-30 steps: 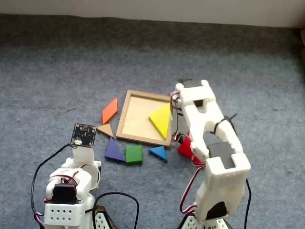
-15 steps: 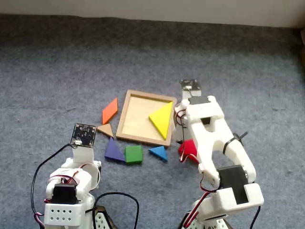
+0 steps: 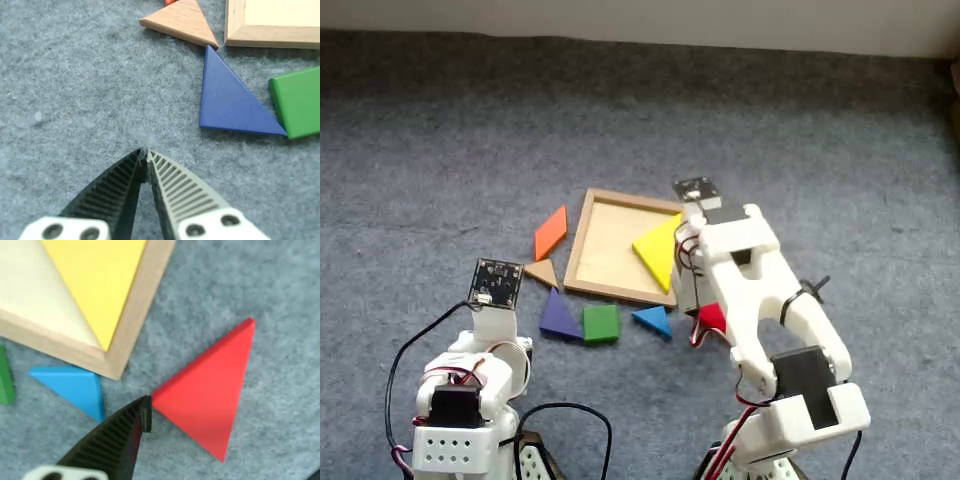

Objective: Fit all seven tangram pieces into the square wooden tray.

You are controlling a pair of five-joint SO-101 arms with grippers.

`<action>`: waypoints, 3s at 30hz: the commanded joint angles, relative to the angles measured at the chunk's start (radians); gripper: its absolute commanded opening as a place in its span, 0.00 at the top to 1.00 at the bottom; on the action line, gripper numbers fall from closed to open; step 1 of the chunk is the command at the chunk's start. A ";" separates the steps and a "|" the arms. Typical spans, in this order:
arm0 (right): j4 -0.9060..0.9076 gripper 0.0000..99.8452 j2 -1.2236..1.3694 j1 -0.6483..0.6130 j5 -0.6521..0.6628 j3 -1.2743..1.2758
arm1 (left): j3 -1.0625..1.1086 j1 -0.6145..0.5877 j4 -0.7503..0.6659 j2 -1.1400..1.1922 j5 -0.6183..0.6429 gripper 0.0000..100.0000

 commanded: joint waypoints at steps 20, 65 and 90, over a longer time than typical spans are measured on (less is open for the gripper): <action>-0.008 0.50 0.176 0.019 -0.025 -0.084 | 0.019 -0.012 0.003 -0.030 0.008 0.99; -0.015 0.72 0.176 0.062 0.071 -0.087 | 0.019 -0.012 0.003 -0.030 0.008 0.99; 0.056 0.55 0.165 0.051 0.071 -0.091 | 0.019 -0.012 0.003 -0.030 0.008 0.99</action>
